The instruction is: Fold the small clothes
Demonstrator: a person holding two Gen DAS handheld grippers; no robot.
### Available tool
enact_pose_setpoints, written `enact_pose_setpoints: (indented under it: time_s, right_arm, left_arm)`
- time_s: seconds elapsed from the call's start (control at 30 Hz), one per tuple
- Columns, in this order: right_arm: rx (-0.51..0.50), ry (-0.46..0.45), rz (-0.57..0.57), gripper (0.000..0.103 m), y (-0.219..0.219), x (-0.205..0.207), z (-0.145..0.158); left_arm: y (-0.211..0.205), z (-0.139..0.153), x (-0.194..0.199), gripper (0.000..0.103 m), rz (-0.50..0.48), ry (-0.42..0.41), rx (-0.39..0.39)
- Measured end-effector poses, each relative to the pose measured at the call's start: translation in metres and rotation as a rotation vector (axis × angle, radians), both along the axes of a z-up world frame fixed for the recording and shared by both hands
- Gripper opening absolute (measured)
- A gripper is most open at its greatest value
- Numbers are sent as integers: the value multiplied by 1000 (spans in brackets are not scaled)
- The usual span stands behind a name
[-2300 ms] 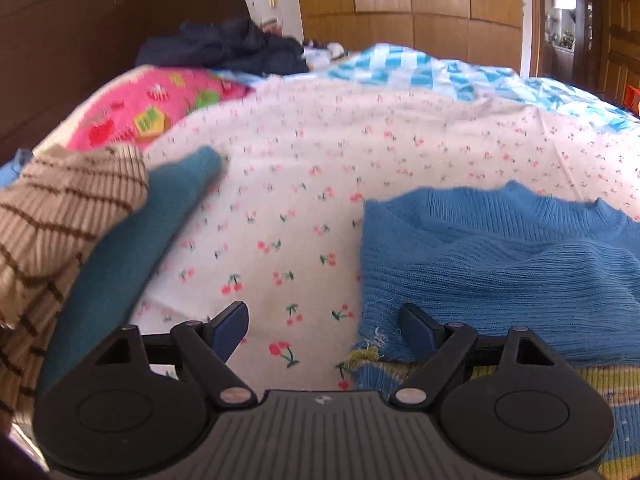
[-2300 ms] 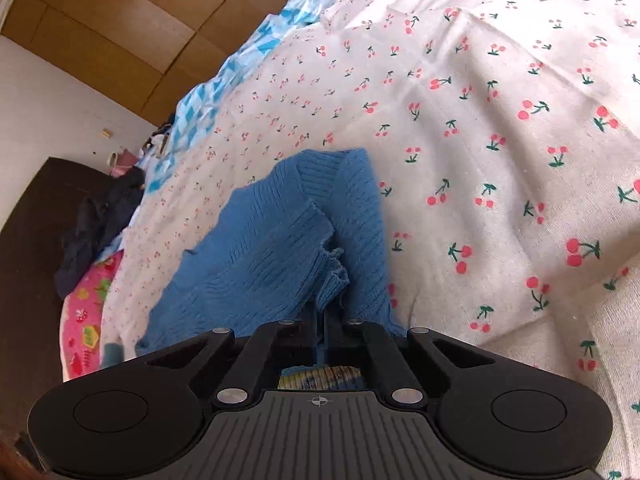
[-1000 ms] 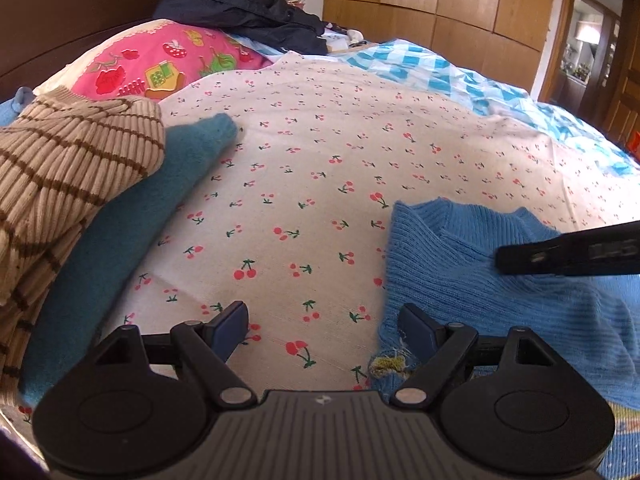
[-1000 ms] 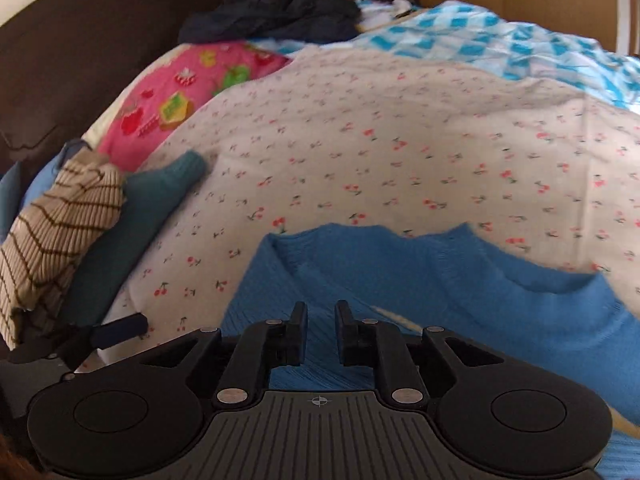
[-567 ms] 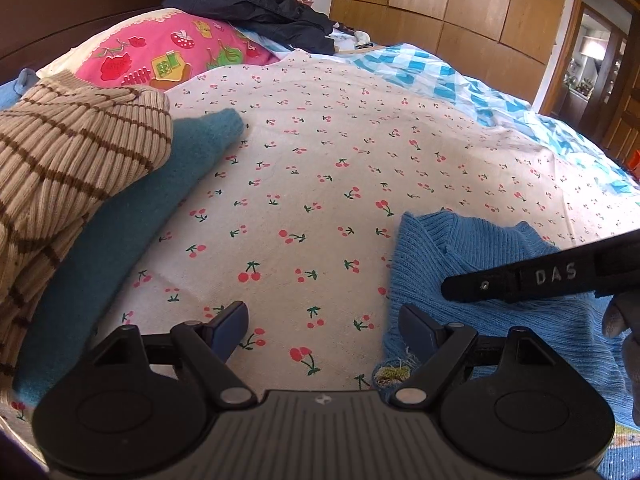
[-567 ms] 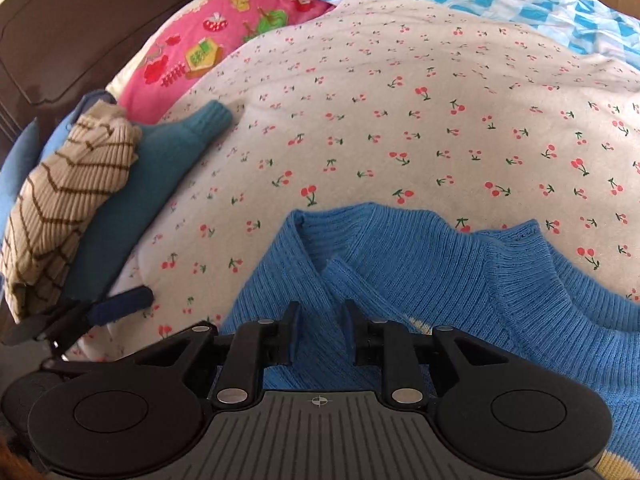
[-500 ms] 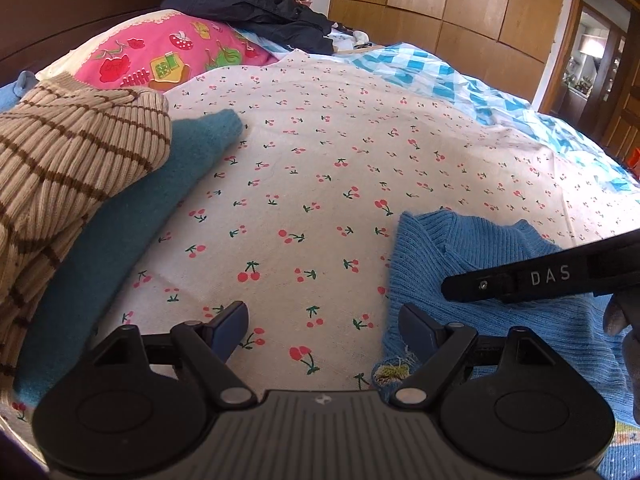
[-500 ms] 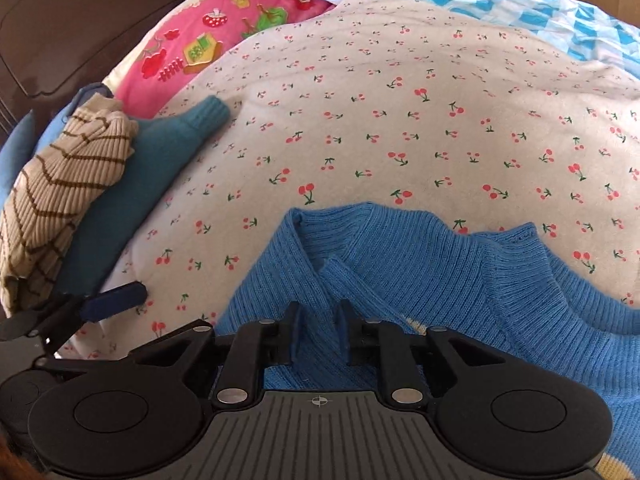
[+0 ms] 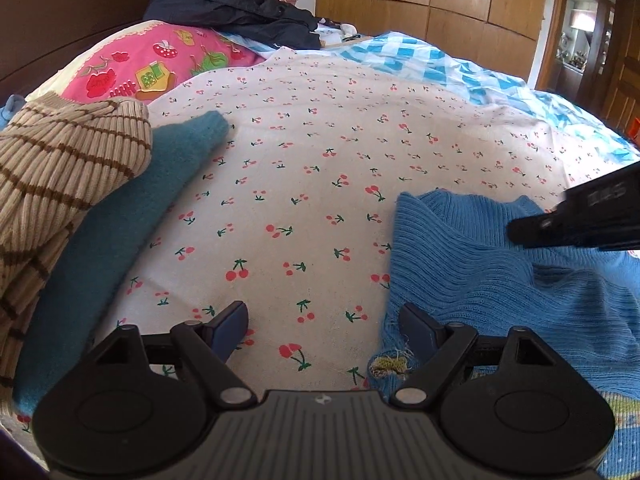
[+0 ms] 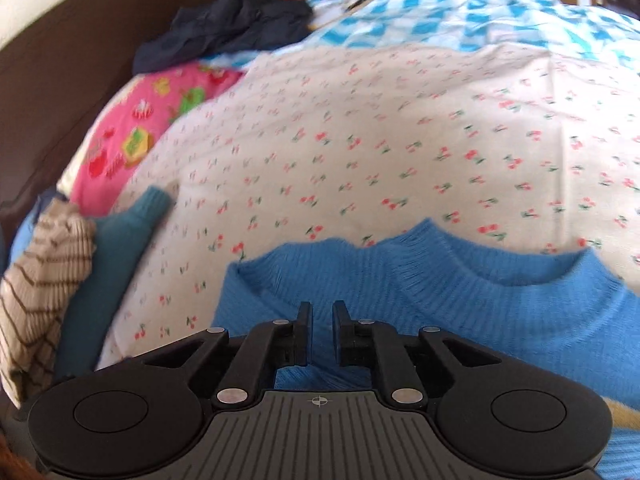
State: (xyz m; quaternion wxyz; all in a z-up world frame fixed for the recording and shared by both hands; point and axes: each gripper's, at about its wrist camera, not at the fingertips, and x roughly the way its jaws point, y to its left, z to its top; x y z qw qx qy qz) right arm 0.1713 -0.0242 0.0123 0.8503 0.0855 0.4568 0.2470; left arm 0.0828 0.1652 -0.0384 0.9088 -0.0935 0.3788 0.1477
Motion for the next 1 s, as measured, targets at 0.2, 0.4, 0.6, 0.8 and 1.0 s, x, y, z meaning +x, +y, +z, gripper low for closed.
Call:
enact_pose_setpoints:
  time_s: [0.2,0.4,0.6,0.8,1.0]
  right_arm:
    - [-2,-32,-259,13,-100,-47,18]
    - [13,5,-503,13,-179,-82,6]
    - [13,28,-524,19,-190,-83,-12]
    - [-9,75,-468,19,-176,-84,-22]
    - [75,105,-476,6,-187,-97,-14]
  left_arm:
    - [-3,0,0,88,-3,0,24]
    - [-5,0,-1,88,0,-5,39]
    - [-10,0,-2,88,-2,-10,74]
    - [-13,1,-2,88,0,-13,90]
    - [-13,5,-5,87,-5,-43,94]
